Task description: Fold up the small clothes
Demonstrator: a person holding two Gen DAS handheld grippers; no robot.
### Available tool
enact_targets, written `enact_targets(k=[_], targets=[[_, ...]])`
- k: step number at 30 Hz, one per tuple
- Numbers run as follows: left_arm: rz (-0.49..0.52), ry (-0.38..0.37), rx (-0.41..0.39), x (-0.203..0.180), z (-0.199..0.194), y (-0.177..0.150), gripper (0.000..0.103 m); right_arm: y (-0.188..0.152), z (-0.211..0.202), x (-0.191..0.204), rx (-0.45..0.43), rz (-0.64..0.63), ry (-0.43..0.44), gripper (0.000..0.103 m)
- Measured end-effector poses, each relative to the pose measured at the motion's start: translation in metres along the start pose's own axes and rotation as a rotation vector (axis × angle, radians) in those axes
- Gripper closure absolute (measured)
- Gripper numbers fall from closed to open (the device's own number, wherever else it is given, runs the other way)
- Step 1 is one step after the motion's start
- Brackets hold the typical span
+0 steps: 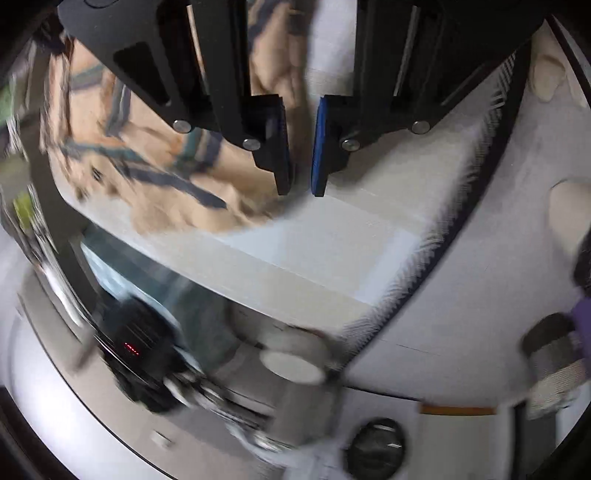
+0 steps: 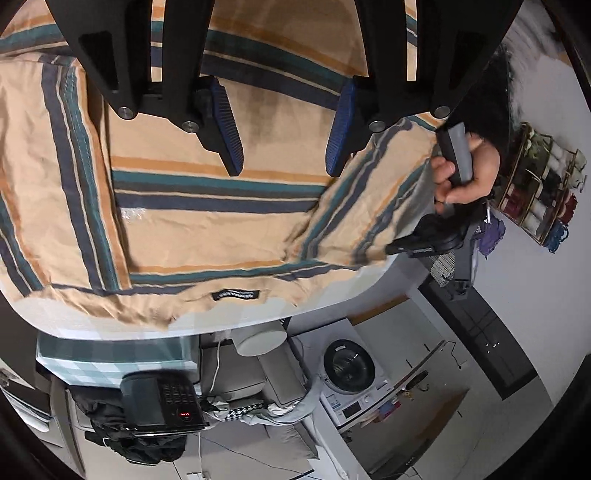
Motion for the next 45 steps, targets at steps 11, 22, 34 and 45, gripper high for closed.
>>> enact_targets(k=[11,22,34,45], targets=[[0.107,-0.075,0.040,-0.034,0.004,-0.002,0.044,-0.003,0.005,-0.002,0.022,0.008,0.010,0.055],[-0.020,-0.024,0.038,-0.001,0.014,0.002,0.091,-0.008,-0.005,-0.023,0.020,0.040,-0.030,0.055],[0.176,-0.182,0.090,-0.081,-0.060,-0.073,0.057,-0.028,-0.042,-0.114,-0.005,0.181,-0.212,0.055],[0.308,-0.180,0.208,-0.129,-0.071,-0.167,0.052,-0.053,-0.091,-0.113,-0.028,0.099,-0.177,0.055]])
Point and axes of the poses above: each gripper's, at about its wrist camera, not at the fingertips, and z roughly the way its jaws point, x to its left, y to its top, the point moved 1 cm from there along z, roughly the way its jaws point, and after that the axes turned 11 degrees about -y, right-handed, at the moved point
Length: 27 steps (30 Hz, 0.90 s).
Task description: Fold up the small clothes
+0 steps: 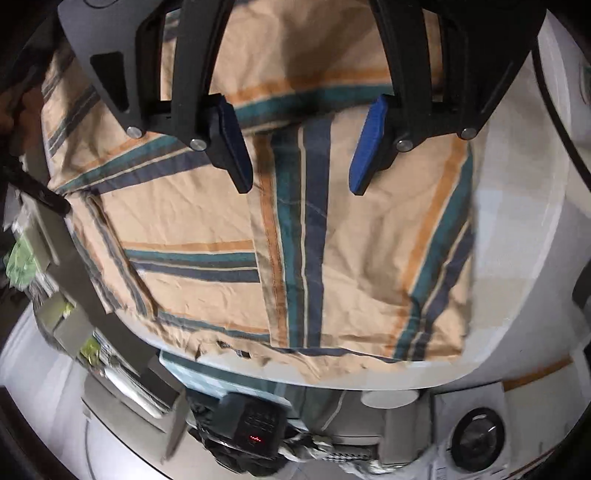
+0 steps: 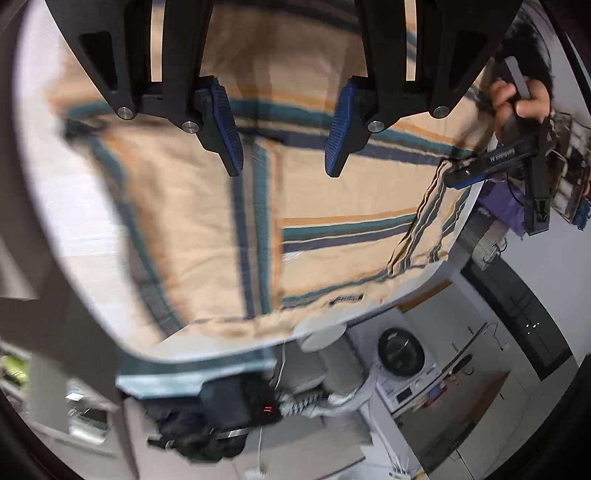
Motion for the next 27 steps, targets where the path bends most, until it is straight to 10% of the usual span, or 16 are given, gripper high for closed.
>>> enact_targets(k=[7,13,27], targets=[[0.058,-0.018,-0.087,-0.039,-0.070,-0.035,0.049,-0.062,-0.108,-0.059,-0.079,0.063,-0.116,0.044],[0.082,-0.066,-0.137,-0.067,-0.132,-0.093,0.009,-0.138,-0.158,-0.081,-0.061,0.073,-0.108,0.035],[0.064,0.023,-0.137,-0.032,-0.189,-0.195,0.001,-0.194,-0.131,-0.039,-0.036,-0.027,-0.032,0.026]])
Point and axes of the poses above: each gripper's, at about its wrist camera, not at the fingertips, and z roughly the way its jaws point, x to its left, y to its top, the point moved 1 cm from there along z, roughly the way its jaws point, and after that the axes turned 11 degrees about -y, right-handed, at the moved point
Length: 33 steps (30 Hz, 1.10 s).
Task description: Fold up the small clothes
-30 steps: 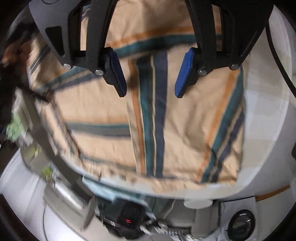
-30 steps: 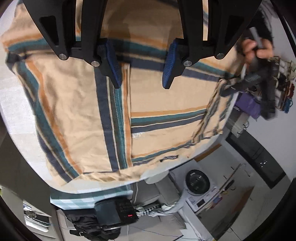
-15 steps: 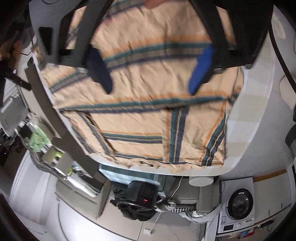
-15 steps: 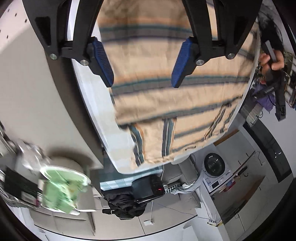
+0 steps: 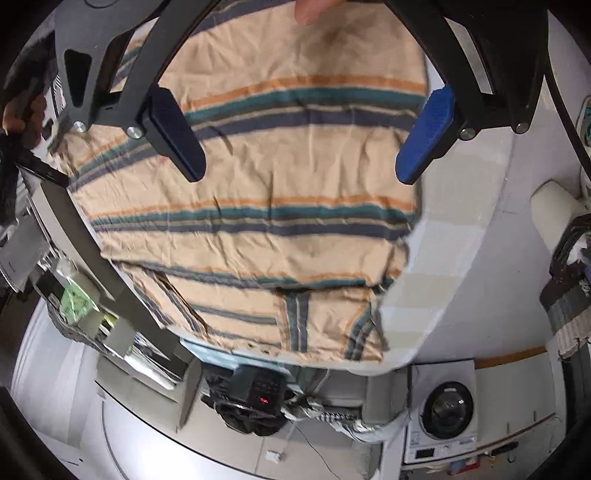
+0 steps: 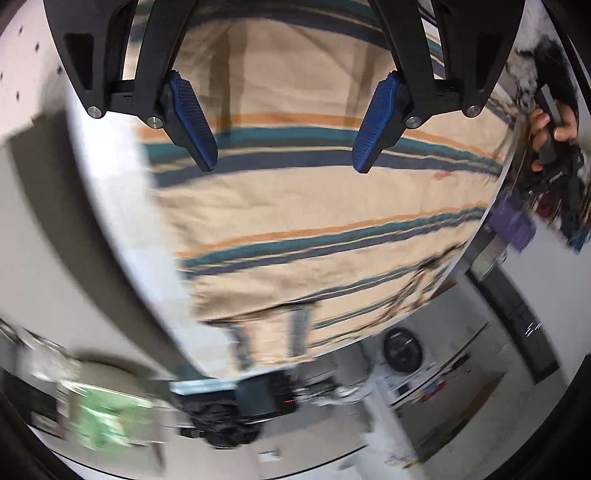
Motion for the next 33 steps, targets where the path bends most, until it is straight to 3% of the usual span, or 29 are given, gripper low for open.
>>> enact_targets(k=[6,13,16,19,23,28,29,30,31,33], targets=[[0.049,-0.050,0.066,-0.005,0.007,-0.028,0.001,-0.011,0.029,0.055,0.051,-0.150,0.011,0.026],[-0.007,0.043,0.049,0.037,-0.033,-0.056,0.001,-0.021,0.018,0.037,0.068,-0.160,-0.089,0.026],[-0.062,0.084,0.023,0.057,-0.056,-0.067,0.001,-0.022,0.012,0.028,0.069,-0.133,-0.081,0.026],[-0.132,0.066,0.018,0.071,-0.071,-0.080,0.002,-0.020,0.007,0.024,0.070,-0.117,-0.067,0.026],[-0.211,-0.041,0.068,0.079,-0.071,-0.096,0.029,-0.019,0.000,0.023,0.065,-0.100,-0.044,0.026],[-0.223,-0.101,0.123,0.076,-0.066,-0.107,0.036,-0.023,-0.017,0.005,0.075,-0.078,-0.057,0.026],[-0.227,-0.104,0.127,0.076,-0.066,-0.107,0.042,-0.024,-0.021,0.000,0.072,-0.071,-0.073,0.026],[-0.238,-0.126,0.142,0.076,-0.065,-0.108,0.058,-0.026,-0.027,-0.009,0.066,-0.061,-0.093,0.026],[-0.240,-0.126,0.155,0.073,-0.063,-0.108,0.062,-0.028,-0.032,-0.015,0.062,-0.052,-0.107,0.026],[-0.195,-0.079,0.173,0.067,-0.061,-0.109,0.083,-0.031,-0.039,-0.032,0.056,-0.029,-0.137,0.026]])
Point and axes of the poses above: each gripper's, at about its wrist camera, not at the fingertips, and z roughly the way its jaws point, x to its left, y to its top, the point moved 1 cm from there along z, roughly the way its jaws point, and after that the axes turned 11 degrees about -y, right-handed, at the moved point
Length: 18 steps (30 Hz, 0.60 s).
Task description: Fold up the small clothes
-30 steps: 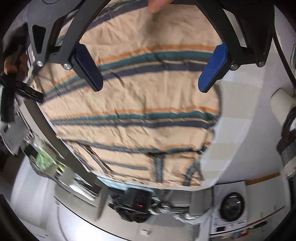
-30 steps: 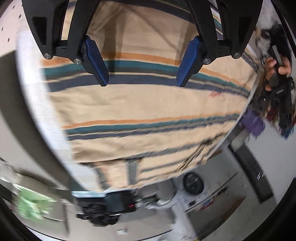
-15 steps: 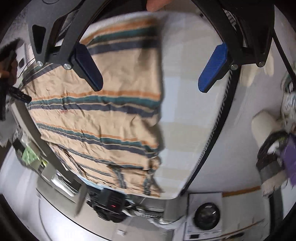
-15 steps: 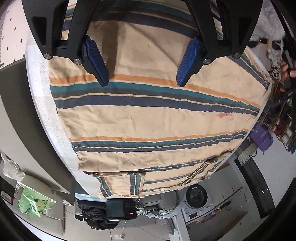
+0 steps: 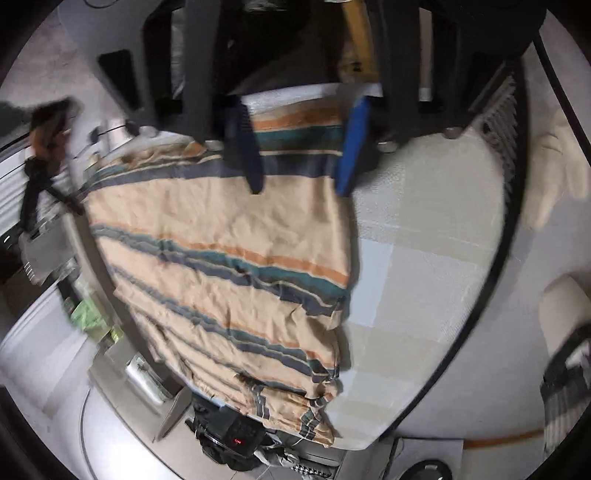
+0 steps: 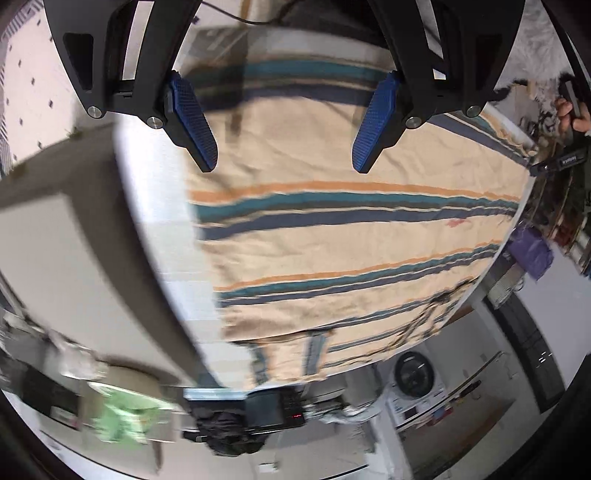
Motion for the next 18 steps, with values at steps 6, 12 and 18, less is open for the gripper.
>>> enact_targets(k=[6,12,18], targets=[[0.031,-0.012,0.019,0.000,0.000,-0.001,0.101,-0.023,0.004,-0.044,0.054,0.083,-0.030,0.026],[0.051,-0.012,0.010,0.006,-0.017,0.001,0.101,-0.030,0.005,-0.056,0.038,0.115,0.026,0.028],[0.060,-0.029,0.053,-0.002,-0.010,0.000,0.099,-0.029,0.006,-0.058,0.051,0.157,0.100,0.049]])
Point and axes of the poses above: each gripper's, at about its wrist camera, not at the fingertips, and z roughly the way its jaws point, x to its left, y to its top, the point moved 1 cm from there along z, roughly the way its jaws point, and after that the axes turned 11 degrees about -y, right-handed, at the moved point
